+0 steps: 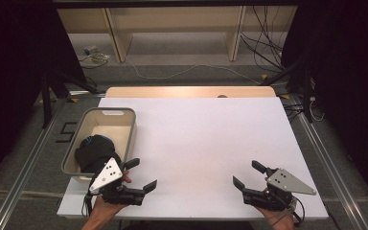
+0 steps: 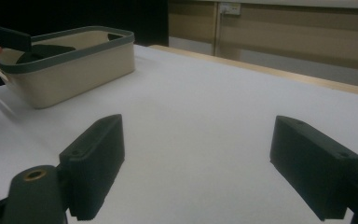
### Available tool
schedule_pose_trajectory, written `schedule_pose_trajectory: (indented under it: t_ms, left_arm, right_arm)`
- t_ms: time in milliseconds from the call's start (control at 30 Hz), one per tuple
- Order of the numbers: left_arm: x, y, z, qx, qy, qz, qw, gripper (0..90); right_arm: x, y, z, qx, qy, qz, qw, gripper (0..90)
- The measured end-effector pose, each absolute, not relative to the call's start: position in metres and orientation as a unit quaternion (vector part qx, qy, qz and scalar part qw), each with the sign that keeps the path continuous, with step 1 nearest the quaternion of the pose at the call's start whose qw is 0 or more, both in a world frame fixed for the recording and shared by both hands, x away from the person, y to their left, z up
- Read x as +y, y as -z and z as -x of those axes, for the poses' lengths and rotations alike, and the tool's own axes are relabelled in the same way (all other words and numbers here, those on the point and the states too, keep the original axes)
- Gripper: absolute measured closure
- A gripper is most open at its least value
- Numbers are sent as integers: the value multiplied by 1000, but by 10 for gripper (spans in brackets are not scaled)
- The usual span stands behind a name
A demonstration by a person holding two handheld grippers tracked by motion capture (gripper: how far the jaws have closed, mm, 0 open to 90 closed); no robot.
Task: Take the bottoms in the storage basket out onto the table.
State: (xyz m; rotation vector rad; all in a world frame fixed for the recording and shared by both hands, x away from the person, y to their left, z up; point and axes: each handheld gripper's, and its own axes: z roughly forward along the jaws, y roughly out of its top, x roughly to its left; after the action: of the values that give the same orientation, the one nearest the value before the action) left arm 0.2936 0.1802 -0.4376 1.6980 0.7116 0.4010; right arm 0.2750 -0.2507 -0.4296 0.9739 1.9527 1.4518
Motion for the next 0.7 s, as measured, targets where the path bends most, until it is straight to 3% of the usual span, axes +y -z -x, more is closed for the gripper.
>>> schedule_pose_trajectory:
  t_ms: [700]
  left_arm:
    - [178, 436, -302, 324, -172, -718, 591, 54]
  right_arm:
    - [-250, 431, -277, 719, -533, -364, 257, 186]
